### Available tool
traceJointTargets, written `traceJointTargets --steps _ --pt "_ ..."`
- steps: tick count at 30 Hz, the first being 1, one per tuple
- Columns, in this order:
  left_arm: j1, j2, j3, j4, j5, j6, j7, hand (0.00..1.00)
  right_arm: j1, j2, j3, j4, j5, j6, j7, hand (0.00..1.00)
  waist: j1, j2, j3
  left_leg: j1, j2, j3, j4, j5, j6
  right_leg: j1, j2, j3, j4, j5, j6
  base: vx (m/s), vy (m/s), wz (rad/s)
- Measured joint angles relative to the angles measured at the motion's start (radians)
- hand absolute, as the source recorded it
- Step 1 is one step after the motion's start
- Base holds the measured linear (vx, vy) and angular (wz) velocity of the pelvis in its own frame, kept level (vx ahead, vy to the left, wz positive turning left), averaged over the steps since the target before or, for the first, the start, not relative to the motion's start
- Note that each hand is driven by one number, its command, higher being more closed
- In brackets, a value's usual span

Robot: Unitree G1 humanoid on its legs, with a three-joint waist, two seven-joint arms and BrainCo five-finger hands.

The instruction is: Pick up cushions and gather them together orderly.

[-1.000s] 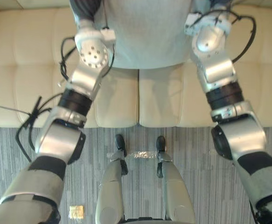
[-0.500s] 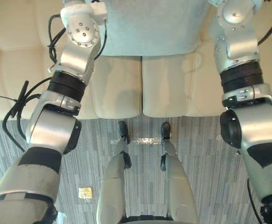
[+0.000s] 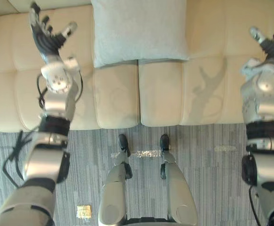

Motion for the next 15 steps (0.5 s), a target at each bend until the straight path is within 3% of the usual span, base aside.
traceJointTargets --steps 2,4,7,12,15 --pt "0.117 -0.048 -0.003 -0.042 0.044 0.002 -0.022 0.00 0.106 0.062 -0.009 -0.023 -0.034 -0.001 0.023 0.00 0.002 -0.014 -0.021 0.017 0.001 -0.004 -0.013 0.002 -0.002 0.012 0.002 -0.007 0.000 -0.009 -0.005 -0.03 -0.060 0.08" --pt "0.325 -0.146 -0.027 -0.089 0.103 0.014 -0.067 0.00 0.309 0.197 -0.008 -0.050 -0.085 0.001 0.058 0.00 0.009 -0.034 -0.067 0.052 0.002 -0.006 -0.054 0.009 -0.005 0.036 0.007 -0.016 -0.005 -0.020 -0.008 0.02 -0.051 0.12" --pt "0.529 -0.218 -0.069 -0.087 0.148 0.044 -0.147 0.00 0.512 0.335 -0.004 -0.037 -0.165 0.015 0.105 0.00 0.014 -0.050 -0.115 0.102 0.000 -0.012 -0.069 0.007 -0.012 0.089 0.008 -0.021 -0.016 -0.034 -0.009 0.07 -0.022 0.11" --pt "0.715 -0.242 -0.075 0.076 0.241 0.072 -0.259 0.00 0.709 0.443 0.006 0.099 -0.228 0.027 0.168 0.00 0.017 -0.052 -0.239 0.194 -0.006 -0.012 -0.070 -0.016 -0.023 0.193 0.005 -0.028 -0.044 -0.057 -0.003 0.11 -0.005 0.01" --pt "0.761 -0.288 0.011 0.249 0.316 0.093 -0.303 0.00 0.757 0.479 0.006 0.239 -0.261 0.034 0.203 0.00 0.018 -0.048 -0.306 0.261 -0.008 -0.010 -0.092 -0.029 -0.032 0.250 0.002 -0.030 -0.050 -0.080 -0.001 0.11 0.001 -0.03"
